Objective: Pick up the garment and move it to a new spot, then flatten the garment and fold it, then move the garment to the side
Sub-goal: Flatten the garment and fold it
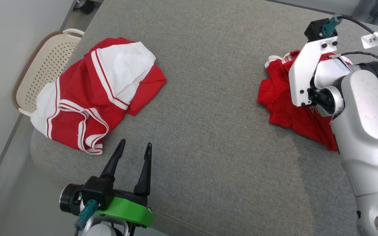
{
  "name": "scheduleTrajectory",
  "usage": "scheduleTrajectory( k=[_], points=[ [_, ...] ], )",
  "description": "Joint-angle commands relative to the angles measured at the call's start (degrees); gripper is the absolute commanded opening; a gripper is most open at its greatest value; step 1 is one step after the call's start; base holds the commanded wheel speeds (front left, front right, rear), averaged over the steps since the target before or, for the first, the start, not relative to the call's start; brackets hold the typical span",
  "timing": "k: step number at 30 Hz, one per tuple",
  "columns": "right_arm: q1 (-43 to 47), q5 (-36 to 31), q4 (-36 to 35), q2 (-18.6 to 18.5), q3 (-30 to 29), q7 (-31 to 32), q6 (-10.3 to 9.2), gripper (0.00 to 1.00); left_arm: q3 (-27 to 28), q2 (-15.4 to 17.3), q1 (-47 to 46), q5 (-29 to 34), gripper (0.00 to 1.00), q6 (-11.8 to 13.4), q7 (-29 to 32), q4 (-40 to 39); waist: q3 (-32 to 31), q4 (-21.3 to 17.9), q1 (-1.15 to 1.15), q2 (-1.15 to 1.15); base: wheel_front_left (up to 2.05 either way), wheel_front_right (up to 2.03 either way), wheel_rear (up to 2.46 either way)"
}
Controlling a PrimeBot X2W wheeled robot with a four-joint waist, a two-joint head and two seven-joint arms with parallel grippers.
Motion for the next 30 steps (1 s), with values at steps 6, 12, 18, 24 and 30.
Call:
scheduleTrajectory(
  k=[6,12,18,24,30],
  points=[
    [-0.2,0.3,-1.4,0.6,0.3,-1.1,-0.05,0.0,0.2,0.0,-0.5,-0.4,1.0,0.5,0.0,0.0,0.3,-0.1,0.0,0.0,0.0,0.0,0.0],
    [0.9,0.8,0.0,1.0,1.3,-0.2,-0.05,0.22,-0.3,0.0,-1.2,-0.8,1.0,0.5,0.0,0.3,0.6,0.1,0.0,0.0,0.0,0.0,0.0],
    [0.1,4.1,-0.7,2.4,1.0,-2.7,-0.04,1.0,0.2,0.0,-0.9,-0.6,1.0,0.8,0.0,0.6,-0.1,-0.3,0.0,0.0,0.0,0.0,0.0],
    [-0.6,8.7,-4.8,1.1,1.7,-7.0,-0.05,1.0,1.5,0.0,-0.1,0.5,1.0,0.5,0.0,0.4,-1.9,-2.3,0.0,0.0,0.0,0.0,0.0],
    [1.4,8.8,-7.3,-2.8,0.1,-11.0,-0.05,1.0,2.4,0.0,0.4,1.4,1.0,-0.2,0.0,0.6,-3.9,-4.2,0.0,0.0,0.0,0.0,0.0]
  ],
)
